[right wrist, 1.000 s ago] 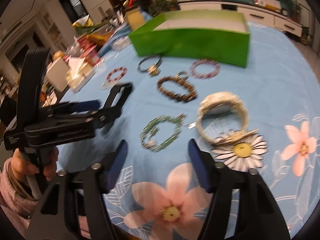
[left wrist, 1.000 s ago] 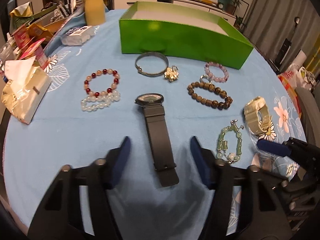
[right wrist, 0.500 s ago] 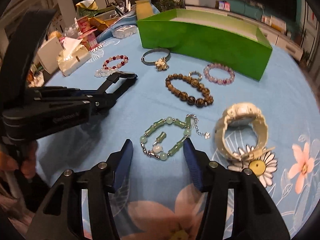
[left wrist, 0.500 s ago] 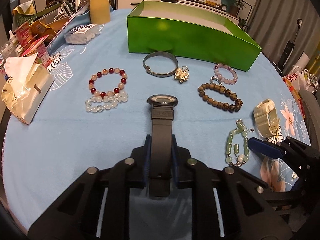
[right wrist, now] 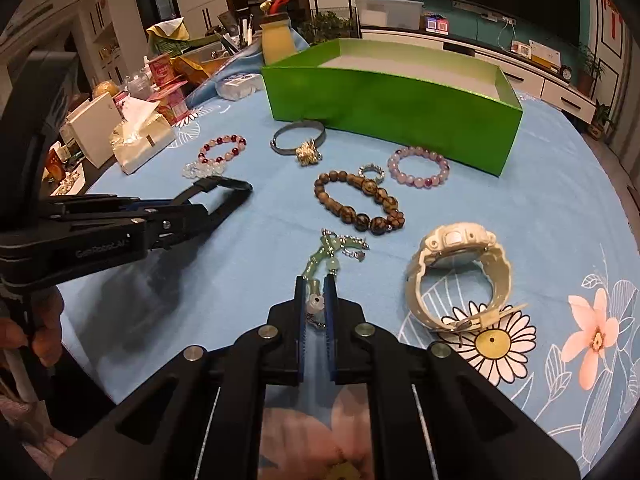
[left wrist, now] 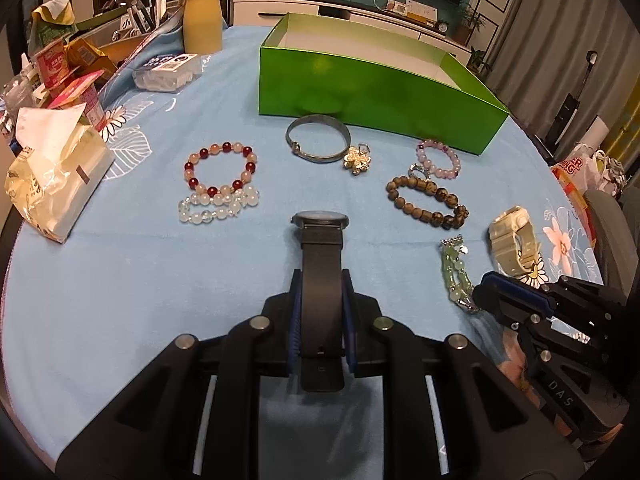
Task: Organize jewelry
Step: 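Grasp the black strap watch with the left tool while the right tool grasps the green jade bracelet, then carry both items into the green box and open both tools to release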
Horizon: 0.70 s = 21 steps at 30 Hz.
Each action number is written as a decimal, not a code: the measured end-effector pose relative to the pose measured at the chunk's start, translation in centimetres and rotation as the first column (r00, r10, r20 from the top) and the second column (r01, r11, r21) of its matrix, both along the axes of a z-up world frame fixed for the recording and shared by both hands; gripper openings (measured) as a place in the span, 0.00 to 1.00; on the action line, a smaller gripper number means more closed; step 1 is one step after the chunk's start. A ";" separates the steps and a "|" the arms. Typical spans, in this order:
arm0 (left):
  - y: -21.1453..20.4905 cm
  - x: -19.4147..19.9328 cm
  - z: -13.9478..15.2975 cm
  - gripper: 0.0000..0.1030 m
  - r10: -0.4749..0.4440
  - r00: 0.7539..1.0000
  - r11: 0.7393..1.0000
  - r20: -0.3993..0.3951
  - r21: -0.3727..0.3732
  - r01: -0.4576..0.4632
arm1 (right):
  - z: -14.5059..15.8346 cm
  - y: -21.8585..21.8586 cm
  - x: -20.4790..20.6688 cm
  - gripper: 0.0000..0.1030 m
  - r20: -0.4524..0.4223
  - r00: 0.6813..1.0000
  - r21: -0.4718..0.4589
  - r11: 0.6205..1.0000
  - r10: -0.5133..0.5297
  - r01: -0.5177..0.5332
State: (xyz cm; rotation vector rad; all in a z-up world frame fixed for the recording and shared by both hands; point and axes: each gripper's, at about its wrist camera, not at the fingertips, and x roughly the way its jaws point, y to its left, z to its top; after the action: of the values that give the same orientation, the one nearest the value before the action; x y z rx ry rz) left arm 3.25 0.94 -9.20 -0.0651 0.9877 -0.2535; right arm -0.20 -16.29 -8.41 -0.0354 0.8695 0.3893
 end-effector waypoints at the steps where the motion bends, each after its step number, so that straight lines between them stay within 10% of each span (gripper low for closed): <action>1: 0.1 0.0 0.0 0.16 0.002 1.000 1.000 -0.003 -0.007 -0.002 | 0.2 0.0 0.0 0.08 0.002 1.000 0.005 1.000 -0.001 0.001; 21: 0.2 -0.9 4.4 0.16 -0.032 0.997 0.997 0.064 -0.072 0.037 | 8.4 -3.5 0.9 0.08 0.135 0.989 0.189 0.981 -0.060 0.034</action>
State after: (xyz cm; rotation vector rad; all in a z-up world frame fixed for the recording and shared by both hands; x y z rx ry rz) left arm 2.35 1.12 -4.85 -0.1063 0.9171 -0.3216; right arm 0.71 -19.75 -0.04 0.1293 0.6911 0.4176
